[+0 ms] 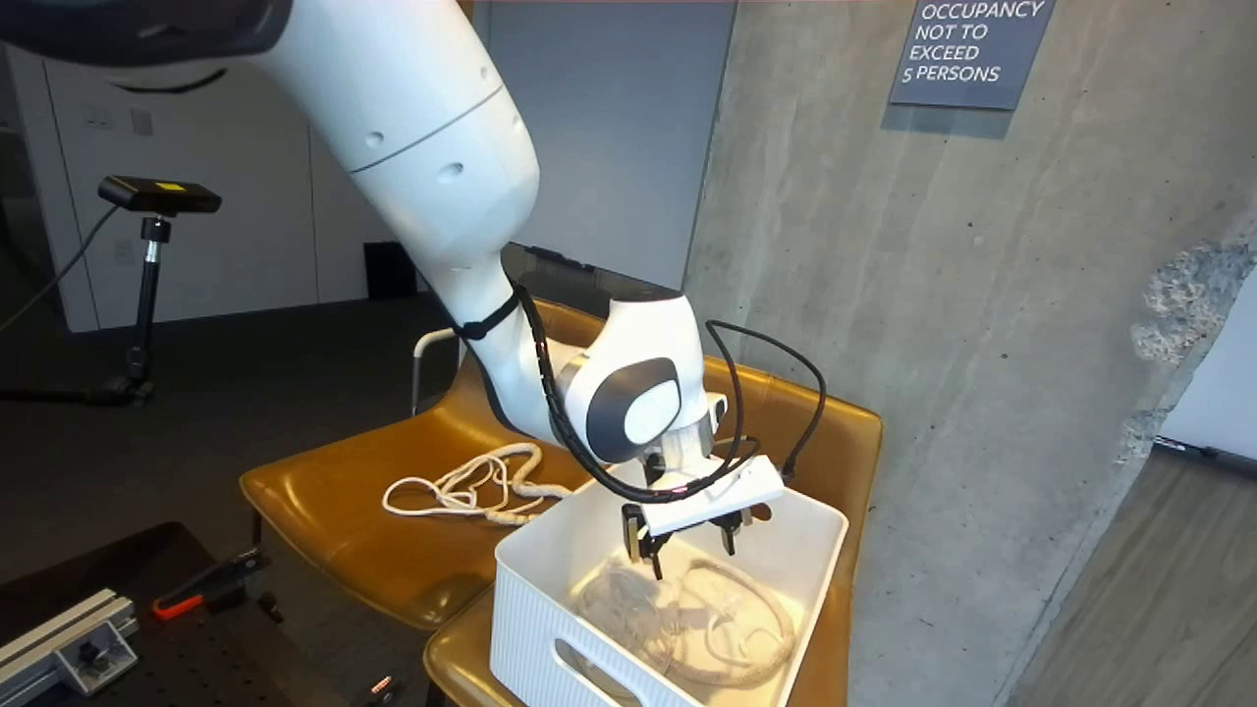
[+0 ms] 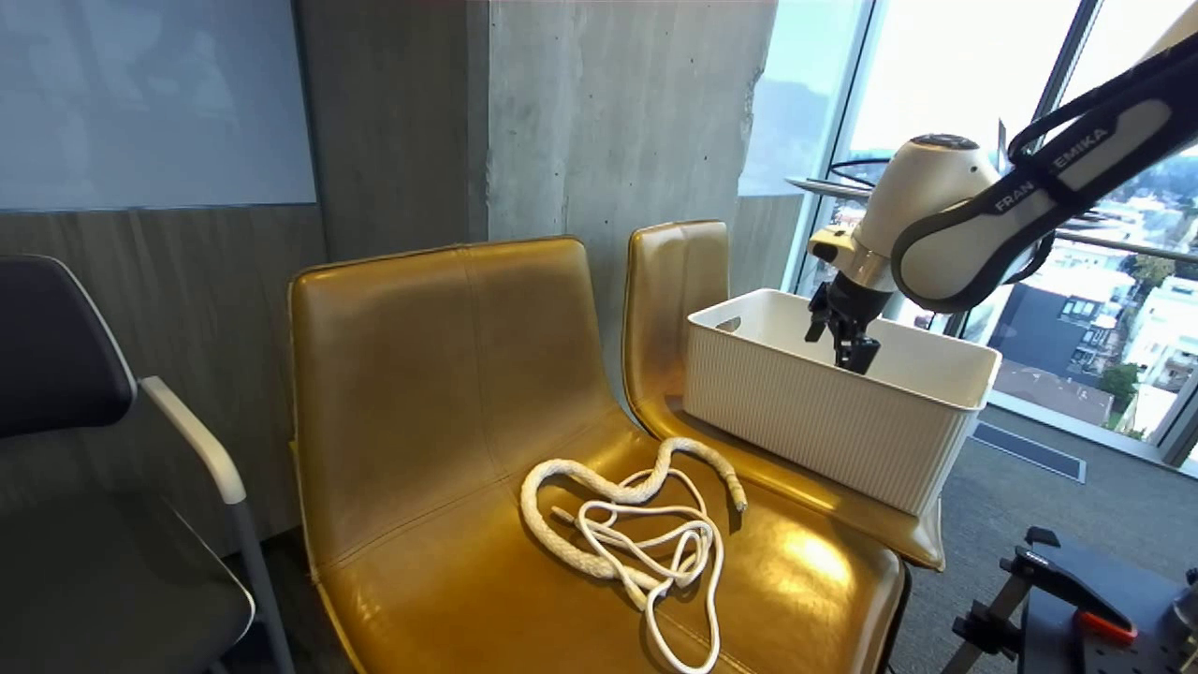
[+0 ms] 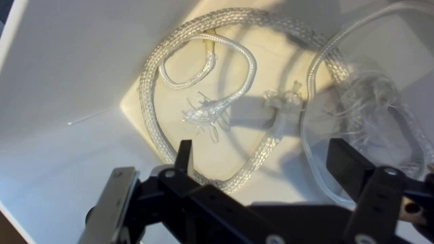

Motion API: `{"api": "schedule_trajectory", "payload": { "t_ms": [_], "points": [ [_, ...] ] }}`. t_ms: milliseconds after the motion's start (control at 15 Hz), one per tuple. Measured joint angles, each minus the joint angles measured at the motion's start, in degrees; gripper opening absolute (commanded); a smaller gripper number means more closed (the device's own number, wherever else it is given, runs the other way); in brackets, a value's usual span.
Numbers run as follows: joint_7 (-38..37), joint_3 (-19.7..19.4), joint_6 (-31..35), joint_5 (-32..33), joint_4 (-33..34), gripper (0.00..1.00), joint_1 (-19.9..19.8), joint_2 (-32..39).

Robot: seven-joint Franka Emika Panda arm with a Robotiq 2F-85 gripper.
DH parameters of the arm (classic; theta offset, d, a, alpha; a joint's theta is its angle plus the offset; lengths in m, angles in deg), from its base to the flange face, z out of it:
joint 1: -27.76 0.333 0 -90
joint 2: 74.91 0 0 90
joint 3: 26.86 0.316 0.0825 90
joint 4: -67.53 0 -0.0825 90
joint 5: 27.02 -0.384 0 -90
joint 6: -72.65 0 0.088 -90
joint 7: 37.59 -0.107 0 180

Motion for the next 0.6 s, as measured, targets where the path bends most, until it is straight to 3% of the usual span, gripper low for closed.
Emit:
{"api": "schedule_trajectory", "payload": {
  "t_ms": [533,600],
  "points": [
    [0.07,-0.01,0.00,0.00,7.46,1.00,-0.40,9.76],
    [0.07,-0.05,0.00,0.02,7.89,0.85,-0.40,10.48]
  ]
}}
